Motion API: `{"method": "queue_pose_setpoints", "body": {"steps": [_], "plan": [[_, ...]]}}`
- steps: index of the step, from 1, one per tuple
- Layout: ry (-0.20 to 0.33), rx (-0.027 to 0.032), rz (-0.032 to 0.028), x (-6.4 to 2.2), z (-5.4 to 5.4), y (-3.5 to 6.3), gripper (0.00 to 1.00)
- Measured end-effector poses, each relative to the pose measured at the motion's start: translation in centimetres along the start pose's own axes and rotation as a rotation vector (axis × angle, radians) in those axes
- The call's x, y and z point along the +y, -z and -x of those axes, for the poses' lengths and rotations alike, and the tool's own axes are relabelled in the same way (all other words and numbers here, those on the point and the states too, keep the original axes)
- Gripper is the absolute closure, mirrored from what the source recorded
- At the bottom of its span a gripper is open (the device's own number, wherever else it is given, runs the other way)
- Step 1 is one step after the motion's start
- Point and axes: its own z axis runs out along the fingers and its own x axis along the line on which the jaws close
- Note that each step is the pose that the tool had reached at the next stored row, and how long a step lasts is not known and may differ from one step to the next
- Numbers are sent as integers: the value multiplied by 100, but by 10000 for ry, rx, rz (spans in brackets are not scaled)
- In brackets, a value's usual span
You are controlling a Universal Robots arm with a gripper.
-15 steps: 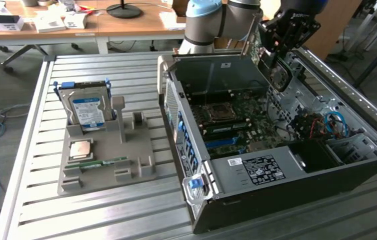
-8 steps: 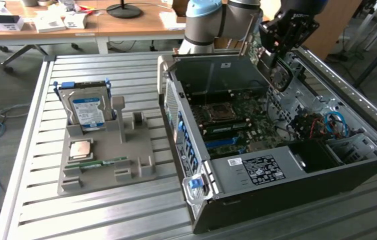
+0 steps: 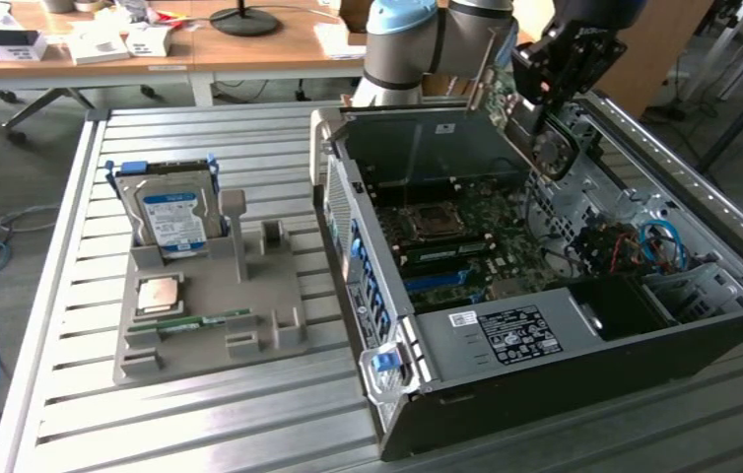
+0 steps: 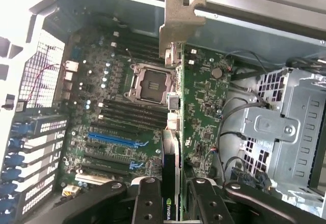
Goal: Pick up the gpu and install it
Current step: 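Insert the gpu into the slot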
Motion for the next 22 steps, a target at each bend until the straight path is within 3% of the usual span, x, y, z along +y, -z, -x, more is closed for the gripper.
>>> {"method": "queue_pose_setpoints", "body": {"steps": [22], "plan": [[2069,153,47,0,0,-7,74]]}}
